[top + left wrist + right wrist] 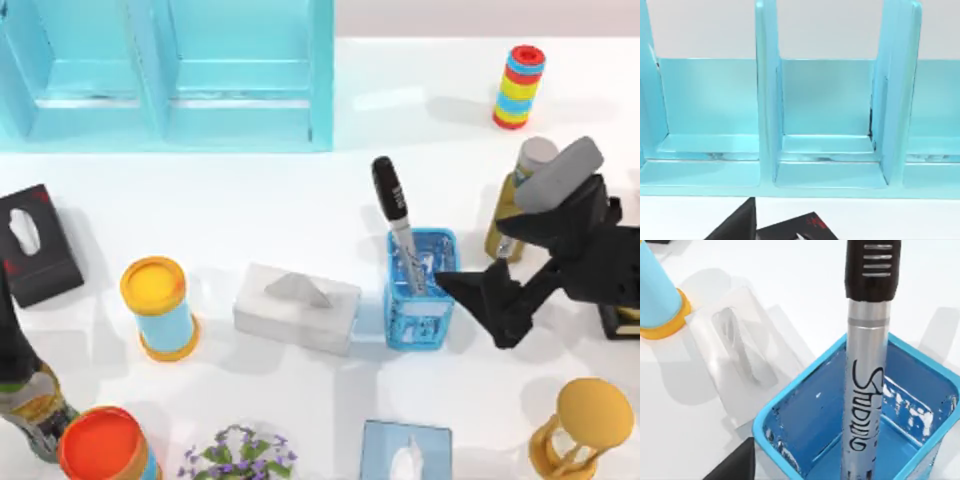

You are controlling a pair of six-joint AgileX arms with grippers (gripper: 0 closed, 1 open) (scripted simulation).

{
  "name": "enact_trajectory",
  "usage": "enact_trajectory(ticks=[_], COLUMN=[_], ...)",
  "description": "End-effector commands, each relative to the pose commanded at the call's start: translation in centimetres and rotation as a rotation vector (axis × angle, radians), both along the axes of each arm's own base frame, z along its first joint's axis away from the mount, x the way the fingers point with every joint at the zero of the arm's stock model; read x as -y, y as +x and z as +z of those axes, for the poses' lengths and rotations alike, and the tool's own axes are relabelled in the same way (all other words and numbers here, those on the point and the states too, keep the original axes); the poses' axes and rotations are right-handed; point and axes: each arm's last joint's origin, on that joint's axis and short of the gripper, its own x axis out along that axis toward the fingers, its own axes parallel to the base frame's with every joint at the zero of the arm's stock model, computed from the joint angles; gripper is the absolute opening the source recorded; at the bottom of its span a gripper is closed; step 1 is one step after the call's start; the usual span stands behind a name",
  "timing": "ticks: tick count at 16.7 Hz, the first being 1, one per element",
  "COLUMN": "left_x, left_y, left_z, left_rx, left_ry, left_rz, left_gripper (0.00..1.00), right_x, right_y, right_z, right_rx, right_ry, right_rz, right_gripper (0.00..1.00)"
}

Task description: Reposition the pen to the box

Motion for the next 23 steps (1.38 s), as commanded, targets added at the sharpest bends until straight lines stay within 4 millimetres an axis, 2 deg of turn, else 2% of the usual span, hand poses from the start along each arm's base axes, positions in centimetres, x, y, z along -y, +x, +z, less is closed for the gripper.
enact_trajectory(ticks=[7, 12, 17, 19, 23], left_x=[0.0, 0.0, 0.0, 0.0, 0.0], left_y=[0.0, 0.0, 0.0, 0.0, 0.0], left_z=[0.0, 0.0, 0.0, 0.0, 0.0], left_rx=[0.000, 0.000, 0.000, 0.000, 0.000], left_ry=[0.000, 0.000, 0.000, 0.000, 0.000], left_rz=[0.000, 0.000, 0.000, 0.000, 0.000], left_gripper=[1.00, 1.00, 1.00, 1.00, 1.00], right_x=[-0.3, -2.7, -6.3, -6.8, -6.8], right_y=[0.5, 2.2, 4.4, 4.8, 4.9], right_z=[-0.2, -1.4, -4.4, -5.2, -5.4], right_rx=[0.000, -0.006, -0.008, -0.002, -0.001], right_ry=[0.001, -0.001, -0.002, -0.001, 0.000], right_rz=[0.002, 0.008, 0.009, 0.003, 0.000], right_gripper=[1.00, 1.00, 1.00, 1.00, 1.00])
